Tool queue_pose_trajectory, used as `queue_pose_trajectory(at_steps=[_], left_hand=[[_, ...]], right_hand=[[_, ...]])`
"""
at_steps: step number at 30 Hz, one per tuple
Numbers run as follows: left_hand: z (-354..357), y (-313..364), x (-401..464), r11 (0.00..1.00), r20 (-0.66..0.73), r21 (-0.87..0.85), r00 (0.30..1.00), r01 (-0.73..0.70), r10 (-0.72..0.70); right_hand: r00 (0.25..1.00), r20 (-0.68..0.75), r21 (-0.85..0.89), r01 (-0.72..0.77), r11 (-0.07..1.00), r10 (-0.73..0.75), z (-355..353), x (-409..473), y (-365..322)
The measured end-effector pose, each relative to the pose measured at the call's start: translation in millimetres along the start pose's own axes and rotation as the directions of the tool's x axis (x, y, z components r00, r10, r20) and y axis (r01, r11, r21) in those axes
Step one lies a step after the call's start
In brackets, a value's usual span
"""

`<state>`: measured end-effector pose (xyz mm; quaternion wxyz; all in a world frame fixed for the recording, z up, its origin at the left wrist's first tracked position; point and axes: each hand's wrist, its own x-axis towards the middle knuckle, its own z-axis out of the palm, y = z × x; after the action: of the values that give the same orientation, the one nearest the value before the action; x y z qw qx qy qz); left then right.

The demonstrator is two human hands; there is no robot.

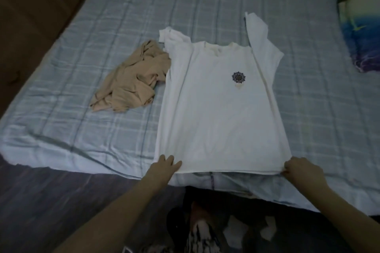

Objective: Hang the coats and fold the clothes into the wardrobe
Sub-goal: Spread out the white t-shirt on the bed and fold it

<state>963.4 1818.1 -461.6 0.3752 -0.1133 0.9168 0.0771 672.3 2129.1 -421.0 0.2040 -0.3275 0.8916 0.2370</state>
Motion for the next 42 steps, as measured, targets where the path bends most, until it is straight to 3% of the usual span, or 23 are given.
queue_pose_trajectory(at_steps=[4, 6, 9, 11, 15, 20, 22, 24, 27, 32, 35, 37, 40, 42], left_hand=[[3, 3, -3, 0.996, 0.138, -0.042, 0.987, -0.073, 0.079], [-22, -2, 5, 0.997, 0.127, -0.049, 0.99, -0.061, 0.066], [-70, -11, 34, 0.995, -0.044, -0.067, 0.997, -0.071, 0.068], [-104, -12, 63, 0.995, -0.123, -0.037, 0.989, -0.09, 0.084], [-171, -3, 154, 0.993, -0.189, 0.031, 0.975, -0.112, 0.116], [-248, 23, 301, 0.983, -0.437, -0.175, 0.899, -0.063, -0.02], [-270, 34, 360, 0.965, -0.509, -0.26, 0.853, -0.029, -0.111], [-281, 41, 411, 0.937, -0.48, -0.346, 0.847, 0.058, -0.23], [-265, 46, 452, 0.919, -0.507, -0.319, 0.778, 0.231, -0.371], [-264, 46, 452, 0.926, -0.544, -0.289, 0.755, 0.242, -0.367], [-266, 44, 456, 0.93, -0.535, -0.256, 0.762, 0.265, -0.365], [-266, 46, 453, 0.927, -0.509, -0.256, 0.778, 0.273, -0.369], [-269, 44, 454, 0.926, -0.496, -0.256, 0.785, 0.276, -0.371], [-271, 44, 453, 0.93, -0.495, -0.259, 0.79, 0.262, -0.36]], right_hand=[[0.952, 0.307, -0.064, 0.034, 0.997, -0.012, 6, -9, -1], [0.91, 0.415, -0.039, 0.02, 0.999, -0.002, -8, 4, -3], [0.964, 0.266, 0.142, -0.019, 0.99, -0.02, -37, 48, -9], [0.989, 0.113, 0.232, 0.069, 0.97, -0.097, -54, 82, -15], [0.957, 0.025, 0.305, 0.269, 0.914, -0.29, -76, 151, -21], [0.884, -0.376, 0.309, 0.403, 0.861, -0.278, -76, 267, -5], [0.901, -0.391, 0.353, 0.334, 0.874, -0.186, -66, 318, 3], [0.918, -0.387, 0.396, 0.25, 0.884, -0.086, -49, 348, 3], [0.894, -0.447, 0.402, 0.221, 0.889, -0.02, -25, 357, -4], [0.923, -0.382, 0.339, 0.194, 0.92, -0.054, -52, 358, -4], [0.907, -0.418, 0.289, 0.194, 0.937, -0.058, -117, 403, -1], [0.886, -0.461, 0.358, 0.228, 0.906, -0.041, -162, 451, 4], [0.768, -0.62, 0.52, 0.252, 0.816, 0.158, -212, 533, 9], [0.811, -0.548, 0.595, 0.207, 0.777, 0.204, -224, 569, 3]])
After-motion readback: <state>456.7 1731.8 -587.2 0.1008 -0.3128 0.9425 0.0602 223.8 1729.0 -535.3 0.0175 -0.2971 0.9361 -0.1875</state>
